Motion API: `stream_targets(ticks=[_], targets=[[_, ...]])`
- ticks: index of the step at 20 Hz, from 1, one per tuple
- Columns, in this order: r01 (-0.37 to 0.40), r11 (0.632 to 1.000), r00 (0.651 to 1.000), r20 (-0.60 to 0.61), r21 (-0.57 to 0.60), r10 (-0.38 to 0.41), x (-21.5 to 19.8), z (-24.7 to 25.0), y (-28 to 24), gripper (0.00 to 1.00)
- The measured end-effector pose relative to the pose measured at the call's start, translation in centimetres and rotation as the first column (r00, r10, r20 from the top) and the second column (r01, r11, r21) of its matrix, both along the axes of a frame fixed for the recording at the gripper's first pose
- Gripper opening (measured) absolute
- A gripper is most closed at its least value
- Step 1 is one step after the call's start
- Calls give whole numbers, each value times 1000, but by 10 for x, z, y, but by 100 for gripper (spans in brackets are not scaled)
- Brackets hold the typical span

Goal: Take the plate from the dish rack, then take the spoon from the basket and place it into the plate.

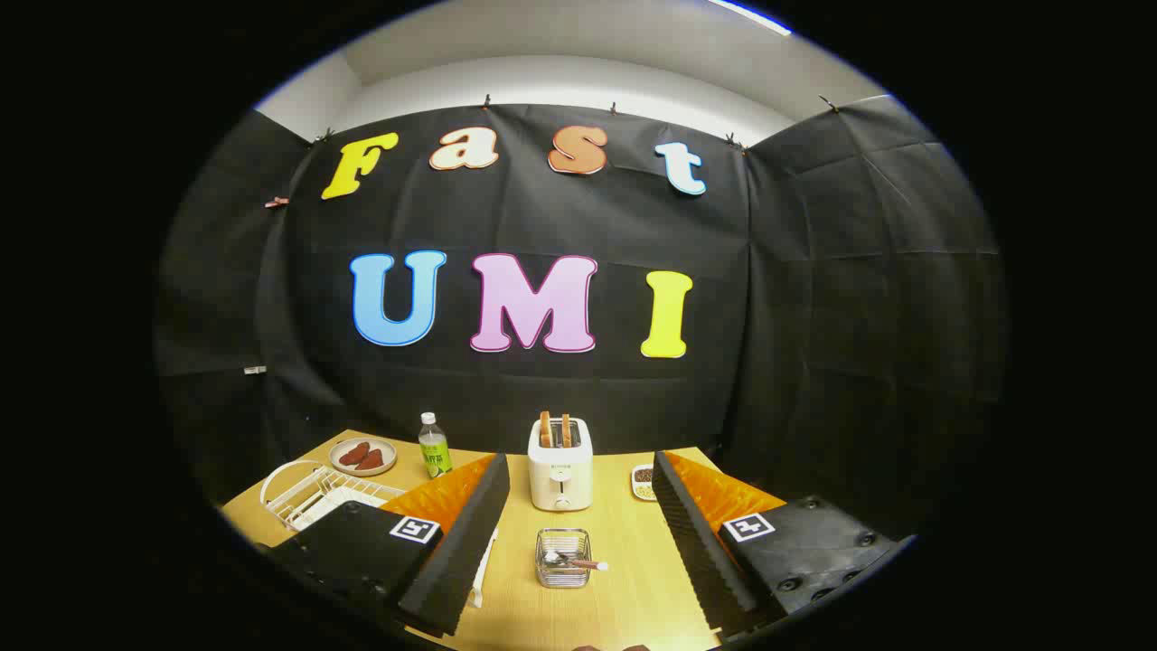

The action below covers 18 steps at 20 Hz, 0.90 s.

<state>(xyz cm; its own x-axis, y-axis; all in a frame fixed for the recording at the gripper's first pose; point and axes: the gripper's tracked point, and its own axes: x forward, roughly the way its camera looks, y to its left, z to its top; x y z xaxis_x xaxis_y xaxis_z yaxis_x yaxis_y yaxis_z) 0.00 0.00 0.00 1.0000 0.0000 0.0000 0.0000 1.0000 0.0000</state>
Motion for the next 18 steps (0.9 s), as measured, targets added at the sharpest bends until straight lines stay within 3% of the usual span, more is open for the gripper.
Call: stream_targets(ticks=[4, 7, 18], targets=[[85, 996, 996, -6, -32, -85, -4, 1, 9, 97], [108, 994, 994, 8, -31, -107, -16, 7, 25, 98], [-12, 1000, 999, -30, 11, 12, -22, -20, 90, 98]])
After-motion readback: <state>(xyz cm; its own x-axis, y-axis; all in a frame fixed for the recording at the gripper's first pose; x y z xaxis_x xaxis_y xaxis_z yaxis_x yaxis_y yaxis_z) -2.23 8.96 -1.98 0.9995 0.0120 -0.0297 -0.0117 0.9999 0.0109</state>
